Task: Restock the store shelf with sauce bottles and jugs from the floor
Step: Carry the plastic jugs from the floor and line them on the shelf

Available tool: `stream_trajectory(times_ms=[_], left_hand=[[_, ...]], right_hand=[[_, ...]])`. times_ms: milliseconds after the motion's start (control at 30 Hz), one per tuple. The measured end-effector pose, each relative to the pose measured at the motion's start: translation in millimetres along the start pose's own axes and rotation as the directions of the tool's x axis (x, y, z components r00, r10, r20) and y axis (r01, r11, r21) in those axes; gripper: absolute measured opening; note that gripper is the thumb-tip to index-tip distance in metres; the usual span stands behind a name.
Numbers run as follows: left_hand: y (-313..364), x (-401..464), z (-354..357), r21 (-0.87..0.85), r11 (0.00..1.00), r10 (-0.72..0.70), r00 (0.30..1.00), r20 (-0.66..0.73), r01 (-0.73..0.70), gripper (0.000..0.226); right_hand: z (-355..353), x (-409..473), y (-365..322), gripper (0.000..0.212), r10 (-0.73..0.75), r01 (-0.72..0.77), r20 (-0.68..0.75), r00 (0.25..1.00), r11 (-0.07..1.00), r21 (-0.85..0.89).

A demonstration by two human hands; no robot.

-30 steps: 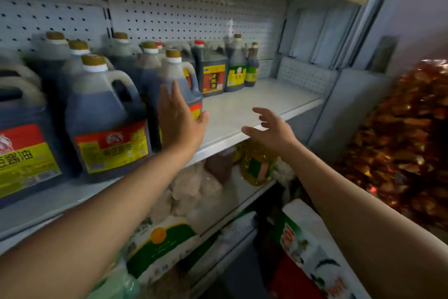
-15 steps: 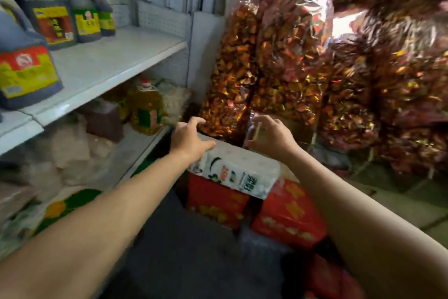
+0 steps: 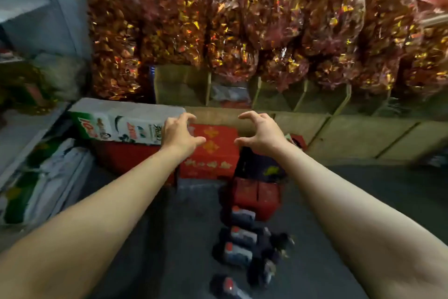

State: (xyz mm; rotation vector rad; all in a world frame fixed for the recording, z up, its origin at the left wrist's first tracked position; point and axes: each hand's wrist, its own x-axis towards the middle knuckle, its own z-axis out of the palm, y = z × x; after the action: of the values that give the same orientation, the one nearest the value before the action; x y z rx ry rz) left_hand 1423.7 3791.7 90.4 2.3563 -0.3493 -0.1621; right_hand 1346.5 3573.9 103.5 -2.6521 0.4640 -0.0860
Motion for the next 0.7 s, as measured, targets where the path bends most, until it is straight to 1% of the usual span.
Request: stream_trajectory(times_ms=[167,267,400,533,700], left_hand=[[33,-49,81,0.02,0.999,-0.038,0.992,0.124,0.036,0.063],[43,-63,116,0.054,0.998,-0.032,0.984,0.174,0.023,0.063],[44,-71,160,0.062,0.998,0.009,0.963,0.27,-0.027,0.061],[19,-80,208,0.081,0.997,-0.021,0.921,0.388,-0.012,0.062],[-42,-100,273,0.118,0.991,-0.112,0.851,0.513,0.06,0.063]], right_hand=[[-2,-57,101,0.072,0.09,-0.09,0.049,0.995,0.996,0.007],[4,-83,142,0.075,0.154,-0.155,0.058,0.986,0.988,0.013],[32,-117,185,0.077,0.266,-0.271,0.082,0.961,0.961,0.058],[75,-149,219,0.077,0.382,-0.397,0.151,0.912,0.914,0.086],[154,-183,262,0.075,0.506,-0.537,0.214,0.836,0.834,0.128]])
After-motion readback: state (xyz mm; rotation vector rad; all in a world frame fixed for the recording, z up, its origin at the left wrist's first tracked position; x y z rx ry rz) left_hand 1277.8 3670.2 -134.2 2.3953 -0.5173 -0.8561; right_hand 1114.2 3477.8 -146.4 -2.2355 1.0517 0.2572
